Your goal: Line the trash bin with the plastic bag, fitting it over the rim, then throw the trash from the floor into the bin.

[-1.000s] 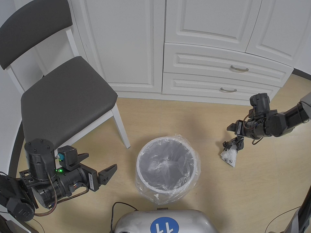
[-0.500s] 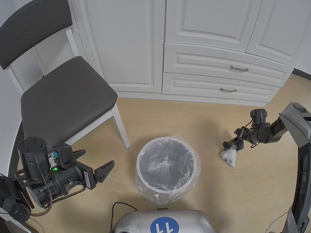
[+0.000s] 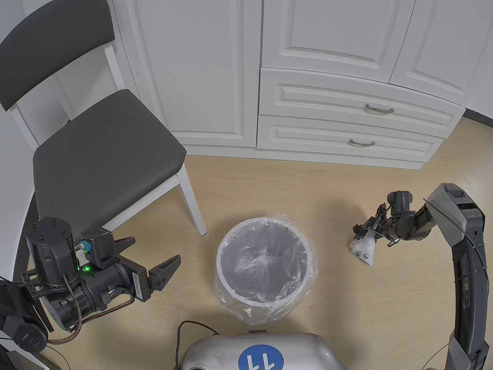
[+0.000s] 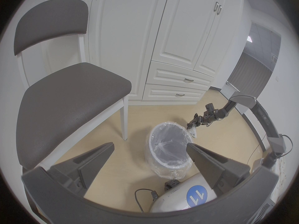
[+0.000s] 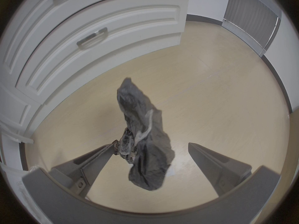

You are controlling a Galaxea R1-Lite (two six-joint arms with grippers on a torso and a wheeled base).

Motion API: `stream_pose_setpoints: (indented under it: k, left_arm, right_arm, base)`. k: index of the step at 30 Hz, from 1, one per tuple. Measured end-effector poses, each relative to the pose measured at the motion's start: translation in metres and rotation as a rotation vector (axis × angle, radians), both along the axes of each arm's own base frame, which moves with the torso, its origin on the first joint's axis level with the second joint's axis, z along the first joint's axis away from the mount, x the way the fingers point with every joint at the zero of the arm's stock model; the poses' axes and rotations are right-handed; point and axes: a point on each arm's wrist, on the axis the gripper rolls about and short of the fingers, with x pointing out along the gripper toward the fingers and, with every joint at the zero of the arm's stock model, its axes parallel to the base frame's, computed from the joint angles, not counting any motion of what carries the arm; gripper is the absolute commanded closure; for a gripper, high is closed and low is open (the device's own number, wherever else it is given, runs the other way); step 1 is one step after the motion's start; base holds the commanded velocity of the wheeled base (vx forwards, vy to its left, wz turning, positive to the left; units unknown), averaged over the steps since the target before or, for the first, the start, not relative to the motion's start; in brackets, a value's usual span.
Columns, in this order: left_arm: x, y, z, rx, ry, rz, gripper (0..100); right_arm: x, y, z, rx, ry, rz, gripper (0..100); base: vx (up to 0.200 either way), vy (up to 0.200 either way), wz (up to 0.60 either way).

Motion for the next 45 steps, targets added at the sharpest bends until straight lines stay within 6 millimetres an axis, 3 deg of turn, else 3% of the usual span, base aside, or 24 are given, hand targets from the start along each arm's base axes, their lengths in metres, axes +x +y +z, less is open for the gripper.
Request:
stream_pose_setpoints:
  k: [11,28,29,45]
  left_arm:
    - [-0.005,0.000,0.005,0.020,-0.037,-0.025,0]
    - [-0.015,0.005,0.018,-0.002,-0.101,-0.032,0]
    - [-0.015,0.005,0.019,-0.004,-0.105,-0.032,0]
    - [-0.017,0.006,0.020,-0.008,-0.111,-0.031,0]
  right_arm:
    - [0.012,0.024,-0.034,0.025,0.008,0.012,0]
    - [0.016,0.021,-0.050,0.023,0.078,-0.040,0]
    - [0.016,0.021,-0.050,0.023,0.079,-0.041,100]
    - [0.014,0.021,-0.053,0.021,0.158,-0.044,100]
  base:
    - [0.000,0.000,0.00]
    - [0.000,0.000,0.00]
    - [0.000,0.000,0.00]
    - [0.000,0.000,0.00]
